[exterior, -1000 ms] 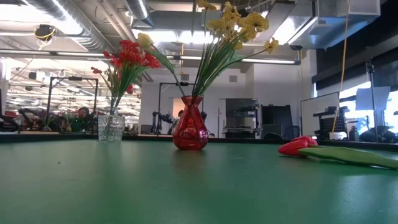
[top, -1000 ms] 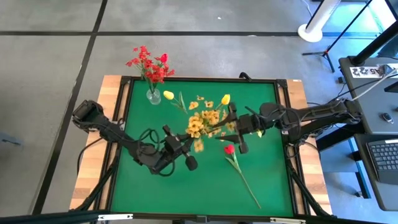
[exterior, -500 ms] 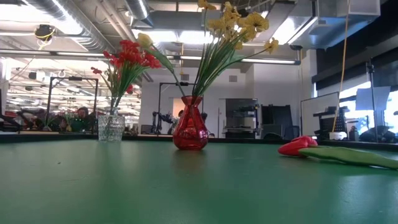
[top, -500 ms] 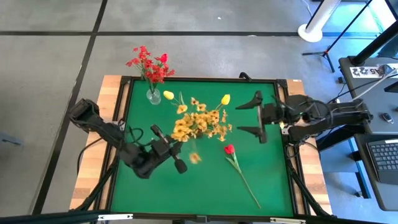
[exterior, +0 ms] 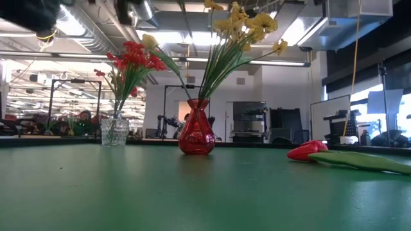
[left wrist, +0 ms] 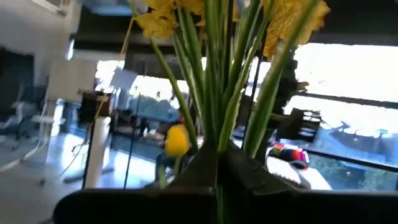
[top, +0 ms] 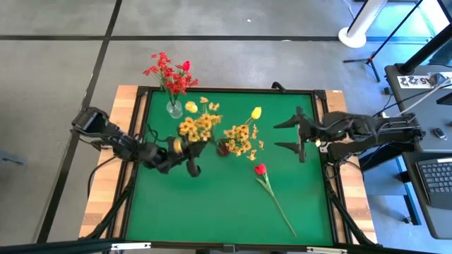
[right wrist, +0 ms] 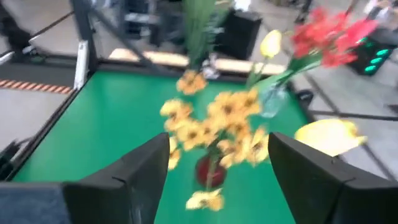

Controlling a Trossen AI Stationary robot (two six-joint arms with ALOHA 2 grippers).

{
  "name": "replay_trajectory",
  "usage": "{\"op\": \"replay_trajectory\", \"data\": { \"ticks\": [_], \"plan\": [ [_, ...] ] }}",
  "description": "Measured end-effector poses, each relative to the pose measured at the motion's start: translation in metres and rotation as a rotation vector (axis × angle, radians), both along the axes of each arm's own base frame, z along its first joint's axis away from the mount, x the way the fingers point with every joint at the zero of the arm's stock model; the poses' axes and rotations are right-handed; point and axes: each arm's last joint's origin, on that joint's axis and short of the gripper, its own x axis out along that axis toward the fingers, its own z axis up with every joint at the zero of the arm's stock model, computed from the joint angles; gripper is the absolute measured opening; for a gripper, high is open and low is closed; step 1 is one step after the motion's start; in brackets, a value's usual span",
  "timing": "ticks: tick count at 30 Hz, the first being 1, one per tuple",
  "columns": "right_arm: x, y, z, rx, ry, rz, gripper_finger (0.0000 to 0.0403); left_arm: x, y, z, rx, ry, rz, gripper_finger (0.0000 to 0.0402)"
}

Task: Sort flowers into vase by color
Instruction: Put the yellow flowers into the red flower vase

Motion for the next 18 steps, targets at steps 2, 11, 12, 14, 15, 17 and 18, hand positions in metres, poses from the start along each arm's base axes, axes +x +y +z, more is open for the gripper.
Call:
{"op": "replay_trajectory", "data": {
  "ticks": [2, 11, 12, 14, 15, 17, 18],
  "plan": [
    [0.003, 0.002, -0.012, 0.014, 0.002, 0.039, 0.0266, 0.001, 0.008, -0.007, -0.020, 0.001, -0.010, 0.0000],
    [0.001, 0.001, -0.048, 0.051, -0.017, 0.002, 0.0253, 0.013, 0.030, -0.023, 0.005, 0.112, 0.040, 0.0000],
    [0.000, 0.000, -0.049, 0.058, -0.024, -0.002, 0.0253, 0.014, 0.032, -0.024, 0.005, 0.124, 0.047, 0.0000],
    [-0.001, 0.000, -0.053, 0.064, -0.028, -0.010, 0.0253, 0.015, 0.036, -0.026, 0.004, 0.142, 0.059, 0.0000],
    [-0.002, 0.000, -0.056, 0.066, -0.021, -0.011, 0.0253, 0.016, 0.038, -0.027, 0.003, 0.153, 0.066, 0.0000],
    [-0.001, 0.000, -0.060, 0.080, -0.031, -0.014, 0.0253, 0.017, 0.043, -0.029, -0.001, 0.170, 0.083, 0.0000],
    [-0.001, 0.000, -0.062, 0.081, -0.024, -0.015, 0.0253, 0.018, 0.045, -0.030, -0.003, 0.176, 0.090, 0.0000]
  ]
}}
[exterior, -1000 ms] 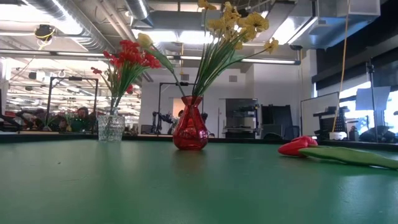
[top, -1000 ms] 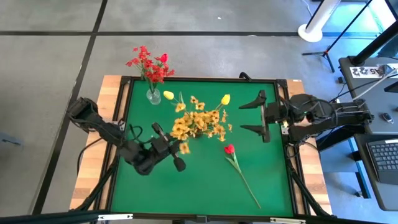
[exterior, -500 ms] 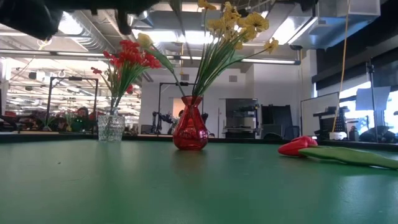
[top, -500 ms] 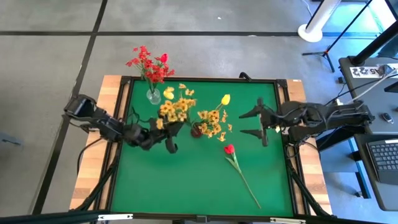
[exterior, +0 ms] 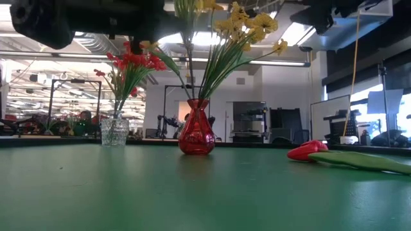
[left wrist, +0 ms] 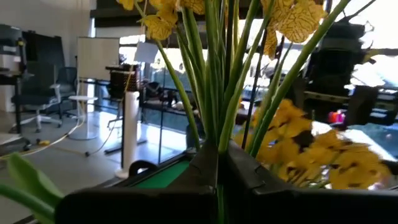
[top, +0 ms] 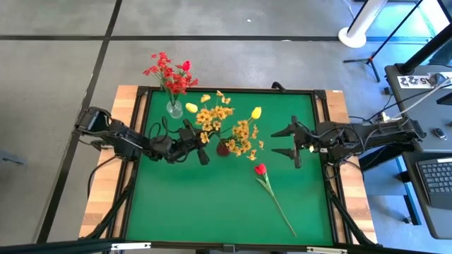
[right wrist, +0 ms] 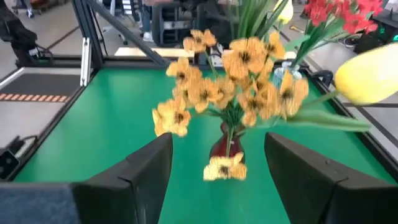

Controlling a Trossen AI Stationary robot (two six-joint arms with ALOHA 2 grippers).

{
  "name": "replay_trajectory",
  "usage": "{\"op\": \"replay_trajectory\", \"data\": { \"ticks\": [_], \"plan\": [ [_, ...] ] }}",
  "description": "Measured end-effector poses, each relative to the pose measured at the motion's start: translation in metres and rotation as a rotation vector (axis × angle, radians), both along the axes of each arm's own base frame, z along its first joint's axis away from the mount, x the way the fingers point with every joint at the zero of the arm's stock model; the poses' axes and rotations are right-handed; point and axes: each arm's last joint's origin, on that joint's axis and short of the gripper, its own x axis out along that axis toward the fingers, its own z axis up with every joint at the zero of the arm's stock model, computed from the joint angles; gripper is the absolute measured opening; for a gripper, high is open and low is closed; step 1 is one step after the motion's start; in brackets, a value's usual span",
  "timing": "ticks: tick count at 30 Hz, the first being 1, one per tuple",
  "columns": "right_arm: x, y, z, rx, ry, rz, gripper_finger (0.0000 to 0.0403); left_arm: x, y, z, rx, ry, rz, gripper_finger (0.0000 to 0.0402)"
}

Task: Sort flowers into vase by color
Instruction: Put the yellow flowers into the red flower vase, then put the red tulip into the transparent flower vase

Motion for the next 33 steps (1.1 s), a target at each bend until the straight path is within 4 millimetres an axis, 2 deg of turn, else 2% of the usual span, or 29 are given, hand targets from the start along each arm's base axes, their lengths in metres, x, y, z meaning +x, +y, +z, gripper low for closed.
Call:
{"op": "replay_trajectory", "data": {
  "ticks": [9, 11, 19, 26, 33],
  "plan": [
    [0.001, 0.000, -0.011, 0.003, 0.017, -0.002, 0.0253, 0.003, 0.011, -0.007, -0.030, 0.049, 0.023, 0.0001],
    [0.001, 0.000, -0.011, 0.007, 0.015, -0.003, 0.0253, 0.003, 0.011, -0.009, -0.044, 0.060, 0.020, 0.0012],
    [0.001, 0.000, -0.010, 0.011, 0.001, -0.003, 0.0253, 0.002, -0.003, -0.013, -0.038, 0.106, -0.024, 0.0103],
    [0.002, 0.000, -0.008, 0.028, -0.014, -0.007, 0.0253, -0.001, -0.017, -0.014, -0.050, 0.118, 0.020, 0.0178],
    [0.001, 0.000, -0.009, 0.051, -0.010, -0.013, 0.0253, -0.003, -0.023, -0.024, -0.119, 0.165, 0.014, 0.0234]
  ]
}}
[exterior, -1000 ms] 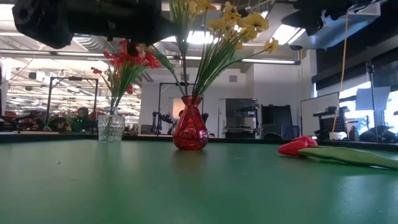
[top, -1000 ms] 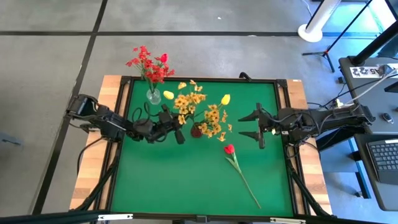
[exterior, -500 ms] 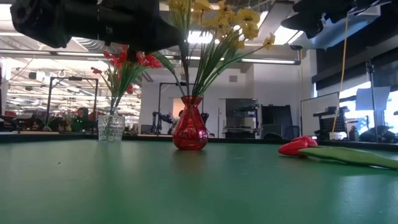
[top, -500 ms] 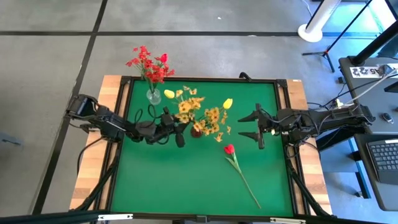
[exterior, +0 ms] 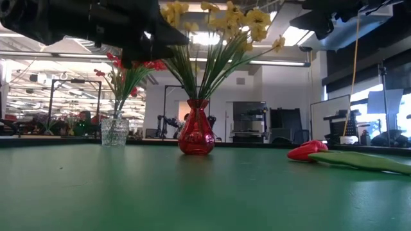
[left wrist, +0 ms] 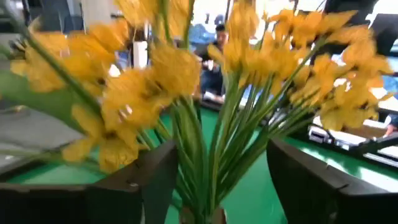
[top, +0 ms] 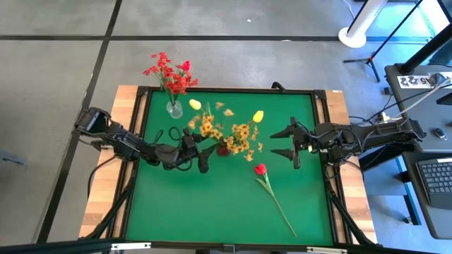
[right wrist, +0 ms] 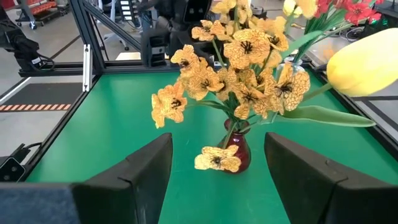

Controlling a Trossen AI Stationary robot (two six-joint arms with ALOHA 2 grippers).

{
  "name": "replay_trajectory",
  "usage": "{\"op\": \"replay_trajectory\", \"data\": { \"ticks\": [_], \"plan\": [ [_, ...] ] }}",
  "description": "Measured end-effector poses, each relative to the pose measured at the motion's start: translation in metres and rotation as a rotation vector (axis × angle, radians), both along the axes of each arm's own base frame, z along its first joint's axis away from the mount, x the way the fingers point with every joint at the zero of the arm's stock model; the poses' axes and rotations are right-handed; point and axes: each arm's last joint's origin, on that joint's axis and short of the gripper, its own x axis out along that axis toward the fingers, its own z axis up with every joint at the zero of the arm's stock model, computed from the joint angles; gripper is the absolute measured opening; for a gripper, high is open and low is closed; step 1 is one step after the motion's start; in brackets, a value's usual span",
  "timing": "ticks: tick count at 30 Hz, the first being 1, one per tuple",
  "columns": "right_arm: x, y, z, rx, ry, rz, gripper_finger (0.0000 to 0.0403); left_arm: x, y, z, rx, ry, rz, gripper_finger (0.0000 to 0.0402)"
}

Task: Sort flowers into vase by color
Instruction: Put the red tulip into the transparent flower vase

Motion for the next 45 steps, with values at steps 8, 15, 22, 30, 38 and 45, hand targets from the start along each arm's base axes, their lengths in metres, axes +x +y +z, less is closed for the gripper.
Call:
{"op": "replay_trajectory", "data": {
  "ticks": [8, 15, 22, 30, 38, 45],
  "plan": [
    [-0.001, 0.000, -0.004, 0.019, 0.045, -0.010, 0.0253, -0.012, -0.017, 0.007, 0.022, 0.030, 0.027, 0.0246],
    [-0.006, -0.002, -0.018, 0.045, 0.196, -0.075, 0.0253, -0.041, -0.043, 0.020, 0.034, 0.074, 0.072, 0.0246],
    [-0.003, -0.001, -0.032, 0.215, 0.324, -0.136, 0.0253, -0.067, -0.076, 0.026, -0.066, 0.020, -0.081, 0.0247],
    [0.021, 0.026, -0.070, 0.280, 0.574, -0.135, 0.0253, -0.082, -0.102, 0.019, -0.202, -0.009, -0.252, 0.0247],
    [0.036, 0.068, -0.124, 0.362, 0.826, -0.218, 0.0253, -0.080, -0.109, 0.002, -0.255, 0.018, -0.251, 0.0247],
    [0.045, 0.097, -0.146, 0.386, 0.856, -0.249, 0.0253, -0.075, -0.106, -0.005, -0.259, 0.026, -0.221, 0.0247]
  ]
}}
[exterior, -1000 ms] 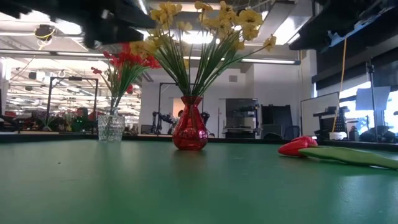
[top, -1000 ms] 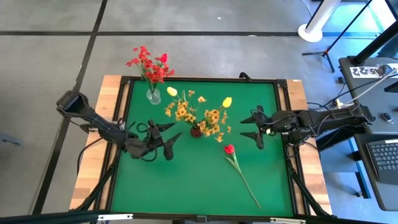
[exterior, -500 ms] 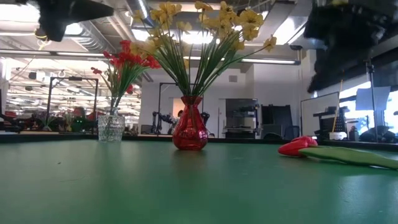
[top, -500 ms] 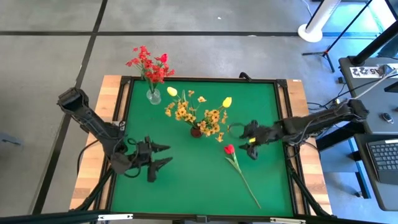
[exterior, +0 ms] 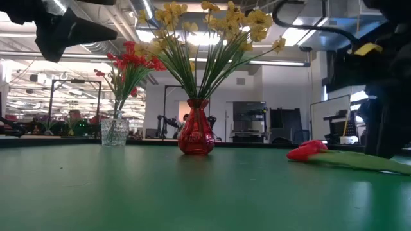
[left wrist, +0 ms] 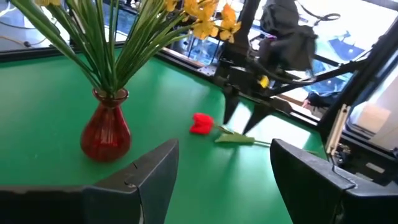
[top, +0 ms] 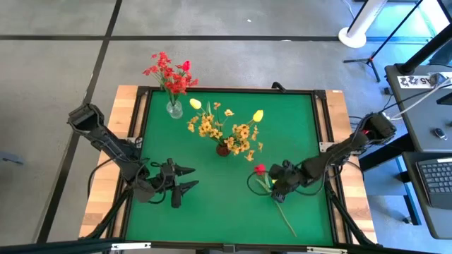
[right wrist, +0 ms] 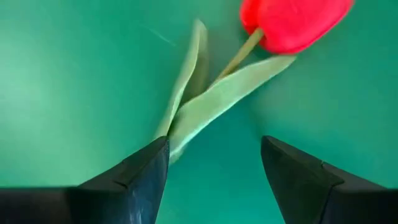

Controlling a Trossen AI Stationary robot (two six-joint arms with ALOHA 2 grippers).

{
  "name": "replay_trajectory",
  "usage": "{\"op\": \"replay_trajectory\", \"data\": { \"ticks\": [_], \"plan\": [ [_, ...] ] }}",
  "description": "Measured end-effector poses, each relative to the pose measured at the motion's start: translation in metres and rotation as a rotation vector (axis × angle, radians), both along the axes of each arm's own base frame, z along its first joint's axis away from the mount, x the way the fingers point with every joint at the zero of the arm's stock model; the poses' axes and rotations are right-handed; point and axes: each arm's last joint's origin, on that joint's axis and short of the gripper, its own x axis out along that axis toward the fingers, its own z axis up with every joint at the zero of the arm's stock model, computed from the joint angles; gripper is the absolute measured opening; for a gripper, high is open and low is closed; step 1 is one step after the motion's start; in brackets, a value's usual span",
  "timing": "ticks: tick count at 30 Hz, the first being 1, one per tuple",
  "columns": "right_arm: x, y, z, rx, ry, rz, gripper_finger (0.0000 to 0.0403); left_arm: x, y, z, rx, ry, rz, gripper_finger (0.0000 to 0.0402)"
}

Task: Sort flowers into vase by color
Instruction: Put the red tulip into the transparent flower vase

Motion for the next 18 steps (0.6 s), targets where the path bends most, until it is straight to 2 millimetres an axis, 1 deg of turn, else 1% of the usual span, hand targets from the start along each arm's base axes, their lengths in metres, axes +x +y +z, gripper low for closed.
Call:
{"op": "replay_trajectory", "data": {
  "ticks": [3, 7, 10, 18],
  "plan": [
    [0.008, 0.008, -0.003, -0.005, -0.014, 0.002, 0.0253, 0.002, 0.003, -0.001, 0.003, 0.003, 0.013, 0.0247],
    [0.016, 0.012, -0.008, -0.019, -0.011, -0.001, 0.0253, 0.005, 0.005, -0.001, 0.001, 0.004, 0.023, 0.0247],
    [0.018, 0.013, -0.011, -0.029, -0.001, 0.000, 0.0253, 0.005, 0.005, -0.001, 0.000, 0.004, 0.023, 0.0247],
    [0.024, 0.017, -0.005, -0.026, -0.007, 0.015, 0.0253, 0.005, 0.005, -0.001, 0.000, 0.004, 0.022, 0.0247]
  ]
}}
